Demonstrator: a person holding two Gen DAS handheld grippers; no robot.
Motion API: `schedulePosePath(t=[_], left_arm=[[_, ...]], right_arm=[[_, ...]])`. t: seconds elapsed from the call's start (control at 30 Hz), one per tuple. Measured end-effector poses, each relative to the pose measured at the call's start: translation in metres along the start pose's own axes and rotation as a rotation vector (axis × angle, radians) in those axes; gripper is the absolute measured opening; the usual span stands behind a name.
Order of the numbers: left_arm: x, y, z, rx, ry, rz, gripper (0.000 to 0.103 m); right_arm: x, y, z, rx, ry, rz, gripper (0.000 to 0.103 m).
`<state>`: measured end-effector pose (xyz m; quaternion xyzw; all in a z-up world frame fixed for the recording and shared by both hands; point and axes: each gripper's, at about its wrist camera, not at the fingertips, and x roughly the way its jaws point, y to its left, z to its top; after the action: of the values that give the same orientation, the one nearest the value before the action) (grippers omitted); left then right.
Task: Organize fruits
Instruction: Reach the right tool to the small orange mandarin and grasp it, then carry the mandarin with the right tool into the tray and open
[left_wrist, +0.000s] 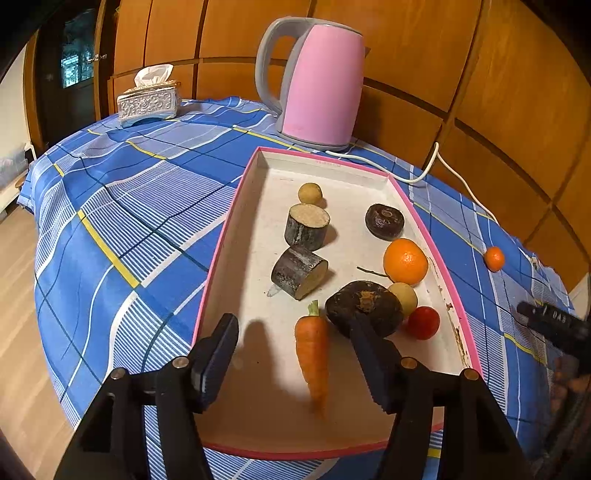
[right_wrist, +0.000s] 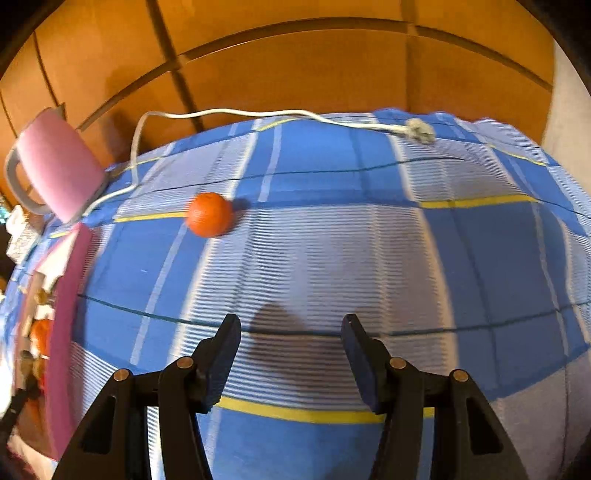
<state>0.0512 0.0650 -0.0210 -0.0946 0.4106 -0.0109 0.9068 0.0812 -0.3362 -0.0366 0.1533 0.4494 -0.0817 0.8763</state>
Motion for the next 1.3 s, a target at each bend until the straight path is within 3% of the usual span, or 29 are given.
schedulePosePath(t=[0.1, 0.23, 0.33, 0.6, 0.63, 0.67, 0.7, 1.0, 1.3], left_arm=[[0.0, 0.0, 0.0, -0.001, -0.001, -0.003, 0.065], [0.0, 0.0, 0.001, -0.004, -0.001, -0.005, 0.066], [0.0, 0.0, 0.001, -0.004, 0.001, -0.006, 0.066], [0.0, -0.001, 0.001, 0.0, 0.001, -0.002, 0.066], [0.0, -0.001, 0.001, 0.0, 0.001, -0.002, 0.066], [0.0, -0.001, 0.001, 0.0, 0.002, -0.001, 0.066], [0.0, -0.001, 0.001, 0.0, 0.003, 0.0, 0.066], [-0.001, -0.003, 0.0, 0.005, 0.0, -0.01, 0.066], [-0.007, -0.007, -0.002, 0.01, -0.013, -0.028, 0.068]], right_arm=[[0.002, 0.011, 0.01, -0.02, -0.004, 0.058, 0.058], [0.003, 0.033, 0.029, -0.067, -0.031, 0.107, 0.07], [0.008, 0.046, 0.045, -0.088, -0.05, 0.095, 0.07], [0.045, 0.056, 0.078, -0.072, -0.001, 0.032, 0.07], [0.053, 0.055, 0.08, -0.061, 0.017, 0.04, 0.066], [0.058, 0.053, 0.082, -0.061, 0.029, 0.045, 0.043], [0.064, 0.053, 0.082, -0.069, 0.047, 0.038, 0.04], [0.02, 0.027, 0.058, -0.06, -0.028, -0.009, 0.039], [-0.038, -0.049, 0.011, 0.099, -0.081, -0.184, 0.039]])
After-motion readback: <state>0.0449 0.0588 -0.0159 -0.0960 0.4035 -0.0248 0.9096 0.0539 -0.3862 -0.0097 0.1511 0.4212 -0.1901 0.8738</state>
